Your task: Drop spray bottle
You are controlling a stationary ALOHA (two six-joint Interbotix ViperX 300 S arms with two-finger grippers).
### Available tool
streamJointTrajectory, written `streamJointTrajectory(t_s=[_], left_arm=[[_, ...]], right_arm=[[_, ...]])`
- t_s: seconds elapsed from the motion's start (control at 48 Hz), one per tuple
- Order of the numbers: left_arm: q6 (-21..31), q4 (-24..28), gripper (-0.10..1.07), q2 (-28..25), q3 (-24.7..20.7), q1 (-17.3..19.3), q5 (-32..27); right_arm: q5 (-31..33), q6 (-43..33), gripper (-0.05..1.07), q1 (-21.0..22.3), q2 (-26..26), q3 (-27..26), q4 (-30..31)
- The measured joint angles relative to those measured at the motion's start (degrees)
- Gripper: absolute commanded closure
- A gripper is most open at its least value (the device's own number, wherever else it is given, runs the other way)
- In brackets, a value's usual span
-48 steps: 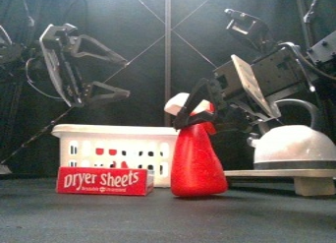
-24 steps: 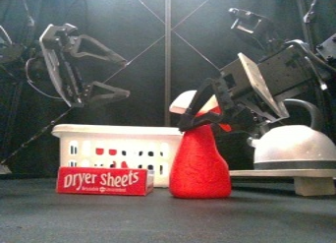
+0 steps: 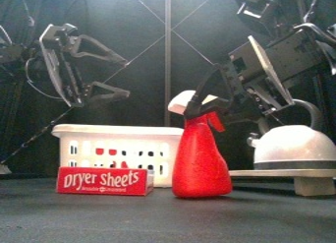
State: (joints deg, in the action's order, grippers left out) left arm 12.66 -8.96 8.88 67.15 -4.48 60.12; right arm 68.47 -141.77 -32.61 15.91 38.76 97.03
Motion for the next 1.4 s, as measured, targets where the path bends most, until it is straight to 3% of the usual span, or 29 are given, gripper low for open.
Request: streamJointTrajectory(t_s=[0.396,0.833,1.396], left_arm=[[0.0,0.0,-0.06,0.0,0.0,0.0,0.0],[0.0,0.0,-0.06,0.0,0.09,-0.09,0.0],[0.0,0.0,-0.06,0.0,0.0,-0.09,0.0]], right_arm=[[2.55,3.25,-0.02,-1.76,-1.85,0.26,-4.39],[4.13,3.25,-0.02,-2.11,-1.93,0.35,-4.57],[6.24,3.34,-0.02,-2.72,-7.82,2.02,-6.68]])
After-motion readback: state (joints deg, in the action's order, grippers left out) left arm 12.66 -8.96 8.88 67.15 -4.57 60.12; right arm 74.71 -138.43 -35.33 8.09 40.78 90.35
